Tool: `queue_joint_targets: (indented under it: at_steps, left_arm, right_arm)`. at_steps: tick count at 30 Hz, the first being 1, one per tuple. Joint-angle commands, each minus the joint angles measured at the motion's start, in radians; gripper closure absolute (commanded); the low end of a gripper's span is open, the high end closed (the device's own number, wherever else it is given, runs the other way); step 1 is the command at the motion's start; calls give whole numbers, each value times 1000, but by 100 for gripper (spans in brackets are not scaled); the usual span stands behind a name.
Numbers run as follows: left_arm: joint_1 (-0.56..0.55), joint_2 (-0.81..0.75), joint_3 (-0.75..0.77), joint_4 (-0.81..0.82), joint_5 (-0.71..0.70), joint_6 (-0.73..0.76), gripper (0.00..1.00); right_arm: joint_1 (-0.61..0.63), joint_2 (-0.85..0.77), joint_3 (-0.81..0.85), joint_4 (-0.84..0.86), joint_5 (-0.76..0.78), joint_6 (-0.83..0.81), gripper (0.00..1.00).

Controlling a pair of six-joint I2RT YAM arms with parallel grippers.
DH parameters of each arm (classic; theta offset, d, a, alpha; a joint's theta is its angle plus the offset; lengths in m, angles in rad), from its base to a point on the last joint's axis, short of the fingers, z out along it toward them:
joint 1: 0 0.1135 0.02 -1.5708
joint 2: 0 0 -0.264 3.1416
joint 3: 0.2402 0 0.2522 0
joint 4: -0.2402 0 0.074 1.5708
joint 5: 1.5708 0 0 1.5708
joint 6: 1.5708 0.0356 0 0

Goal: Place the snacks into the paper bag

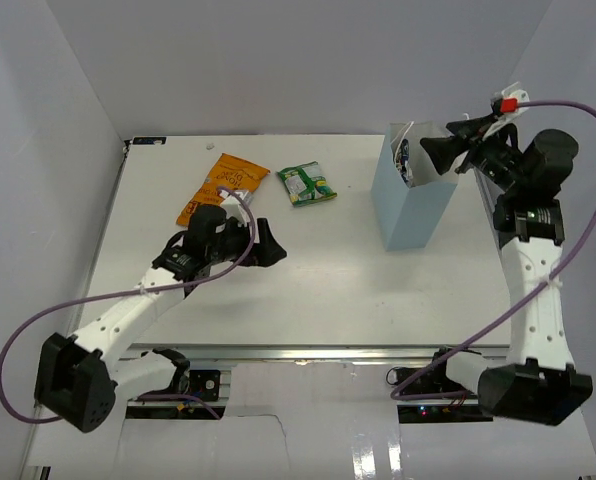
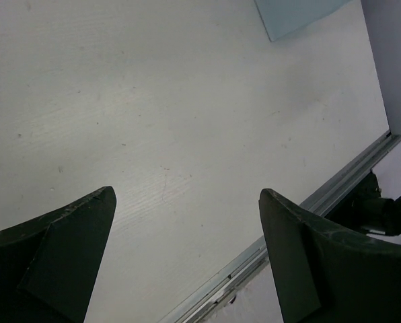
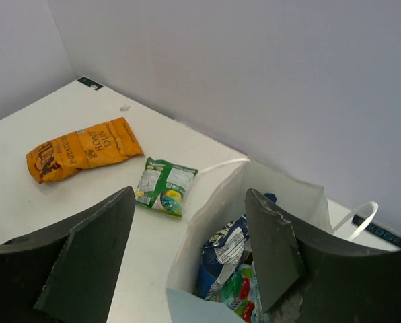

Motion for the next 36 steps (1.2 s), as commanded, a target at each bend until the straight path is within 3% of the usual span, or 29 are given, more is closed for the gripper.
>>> queue_joint_targets:
  at_steps: [1,5,8,14,22,35,36]
  left_arm:
    - [1,115,102,52,-76,-186,2]
    - [56,373,256,0,-163,-326,2]
    - [111,495,337,35,-51,-401,2]
    - [148,807,552,120,33,-463,8]
    - [151,1069,805,143,4,-448,9]
    - [151,1255,1032,58,-154,-461,15]
    - [149,1276,1045,55,-157,-457,19]
  right_arm:
    - [-6,-170,-83,-90,-105,-81,27]
    - [-6,-329,-273,-184,-214,-112,27]
    - [-8,-435,-428,-210,-280,-179,27]
    - [-8,-551,-626,-169,-331,-242,25]
    - [-8,-583,-660,-161,-324,-256,23]
    - [-5,-601,-677,-132,-326,-224,22]
    - [-5,-603,-679,-130,-326,-222,22]
